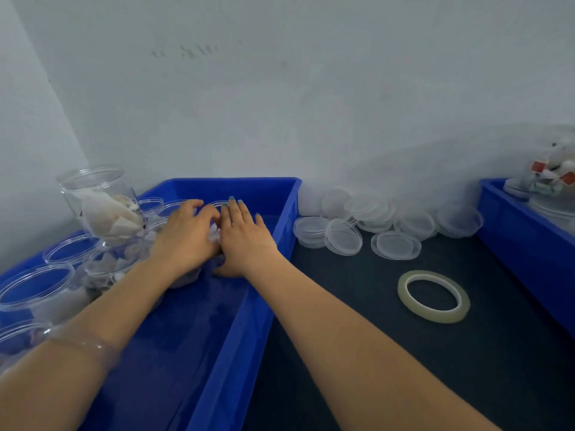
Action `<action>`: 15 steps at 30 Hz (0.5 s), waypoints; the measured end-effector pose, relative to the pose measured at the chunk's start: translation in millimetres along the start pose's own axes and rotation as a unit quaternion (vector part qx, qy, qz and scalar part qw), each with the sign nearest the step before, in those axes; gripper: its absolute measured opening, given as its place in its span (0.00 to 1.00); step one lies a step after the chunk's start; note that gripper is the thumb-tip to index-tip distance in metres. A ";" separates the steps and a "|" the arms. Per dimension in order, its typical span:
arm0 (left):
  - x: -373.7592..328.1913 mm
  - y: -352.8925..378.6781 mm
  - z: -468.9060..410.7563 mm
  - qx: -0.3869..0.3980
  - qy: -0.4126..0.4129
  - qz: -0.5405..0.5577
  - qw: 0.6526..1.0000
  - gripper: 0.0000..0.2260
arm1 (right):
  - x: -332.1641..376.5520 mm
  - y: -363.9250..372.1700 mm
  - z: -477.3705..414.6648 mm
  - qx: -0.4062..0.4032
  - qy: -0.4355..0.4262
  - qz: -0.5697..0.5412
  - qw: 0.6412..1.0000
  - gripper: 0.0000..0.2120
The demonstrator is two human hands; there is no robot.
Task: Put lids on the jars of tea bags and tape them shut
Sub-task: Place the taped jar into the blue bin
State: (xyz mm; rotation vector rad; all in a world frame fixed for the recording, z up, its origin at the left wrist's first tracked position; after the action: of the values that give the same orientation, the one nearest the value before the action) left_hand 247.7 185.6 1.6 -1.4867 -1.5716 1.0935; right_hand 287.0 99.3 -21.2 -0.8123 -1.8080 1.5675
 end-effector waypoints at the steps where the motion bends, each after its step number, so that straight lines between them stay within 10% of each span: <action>1: 0.1 5.2 -1.1 0.023 -0.016 0.021 0.999 0.22 | 0.2 0.9 0.4 0.009 -0.003 0.006 1.000 0.54; 10: 1.6 26.2 0.8 0.034 -0.024 0.035 0.998 0.22 | 1.0 10.8 0.5 0.057 -0.002 0.067 0.996 0.38; 15: 6.9 21.7 -18.6 0.034 0.010 -0.029 0.999 0.33 | -2.8 6.2 1.3 0.031 0.021 0.055 0.998 0.48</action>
State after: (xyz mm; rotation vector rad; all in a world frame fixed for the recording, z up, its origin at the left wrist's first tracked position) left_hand 272.7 194.1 -11.3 -1.3956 -1.5396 1.0852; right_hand 288.1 97.1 -27.7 -0.9233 -1.7021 1.6554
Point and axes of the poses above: each hand's wrist, its own z-axis away from the middle knuckle, its own y-axis out of the palm, x = y × z, the point moved 7 cm from there along -z, towards the middle knuckle, and after that the axes turned 14 degrees about y, right-handed, at the moved point
